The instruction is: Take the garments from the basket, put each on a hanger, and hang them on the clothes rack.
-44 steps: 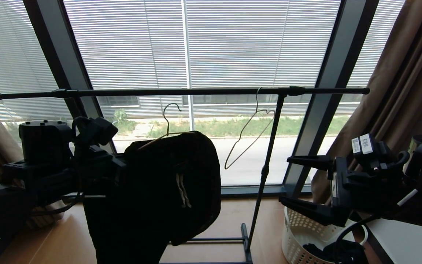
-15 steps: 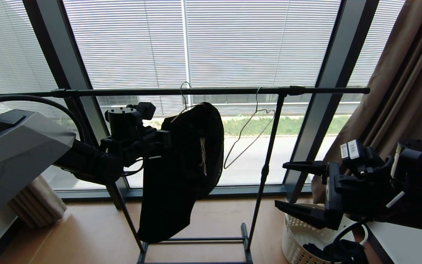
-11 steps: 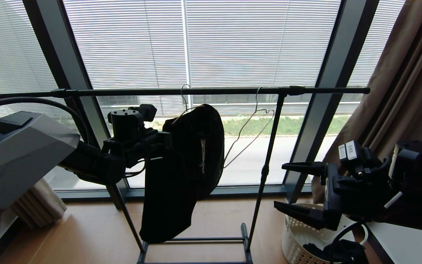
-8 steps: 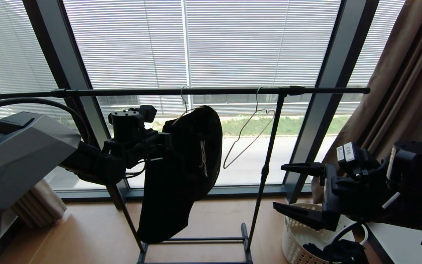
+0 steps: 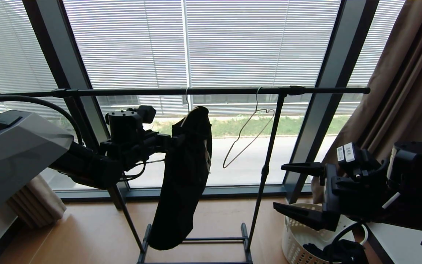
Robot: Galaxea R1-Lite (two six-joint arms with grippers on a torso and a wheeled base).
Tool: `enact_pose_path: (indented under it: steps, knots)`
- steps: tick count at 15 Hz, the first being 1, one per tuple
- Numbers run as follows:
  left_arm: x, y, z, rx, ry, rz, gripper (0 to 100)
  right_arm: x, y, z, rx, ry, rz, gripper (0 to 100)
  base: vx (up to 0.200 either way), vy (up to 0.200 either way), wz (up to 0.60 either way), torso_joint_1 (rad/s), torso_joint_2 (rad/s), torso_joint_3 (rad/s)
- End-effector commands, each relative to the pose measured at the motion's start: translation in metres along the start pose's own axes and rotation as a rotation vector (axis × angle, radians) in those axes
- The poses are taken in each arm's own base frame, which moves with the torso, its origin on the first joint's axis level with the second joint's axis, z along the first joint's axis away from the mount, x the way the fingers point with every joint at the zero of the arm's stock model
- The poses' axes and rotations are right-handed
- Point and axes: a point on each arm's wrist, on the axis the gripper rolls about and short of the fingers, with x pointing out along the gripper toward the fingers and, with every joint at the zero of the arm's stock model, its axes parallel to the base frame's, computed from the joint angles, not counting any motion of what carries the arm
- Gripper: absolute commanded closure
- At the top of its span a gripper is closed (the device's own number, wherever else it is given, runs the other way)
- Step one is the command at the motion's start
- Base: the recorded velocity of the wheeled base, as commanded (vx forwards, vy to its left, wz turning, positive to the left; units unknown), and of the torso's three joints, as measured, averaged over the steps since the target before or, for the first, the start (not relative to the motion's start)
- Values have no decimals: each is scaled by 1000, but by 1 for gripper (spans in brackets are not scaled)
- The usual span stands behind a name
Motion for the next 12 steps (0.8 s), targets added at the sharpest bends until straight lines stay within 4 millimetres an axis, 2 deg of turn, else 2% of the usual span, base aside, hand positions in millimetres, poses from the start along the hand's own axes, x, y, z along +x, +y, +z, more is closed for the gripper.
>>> enact_pose_path:
  steps: [1, 5, 6, 7, 8, 9, 12]
  knots:
    - [-42, -12, 17, 9, -9, -16, 0, -5, 3, 6, -19, -19, -4, 0, 0, 0, 0, 0, 0, 0]
    - [-117, -41, 21, 22, 47, -32, 0, -19, 14, 19, -61, -65, -13, 0, 0, 0, 0, 0, 0, 0]
    - [-130, -45, 21, 25, 55, -32, 0, -23, 16, 21, -67, -73, -15, 0, 0, 0, 0, 0, 0, 0]
    - [-145, -49, 21, 28, 55, -29, 0, -24, 21, 21, -70, -75, -4, 0, 0, 0, 0, 0, 0, 0]
    - [-148, -49, 21, 29, 54, -26, 0, -24, 22, 21, -70, -75, 0, 0, 0, 0, 0, 0, 0, 0]
    - [-169, -49, 16, 29, 60, -21, 0, -25, 31, 19, -70, -72, 26, 0, 0, 0, 0, 0, 0, 0]
    - [-215, -49, 2, 32, 53, -12, 0, -38, 42, 26, -101, -106, 20, 0, 0, 0, 0, 0, 0, 0]
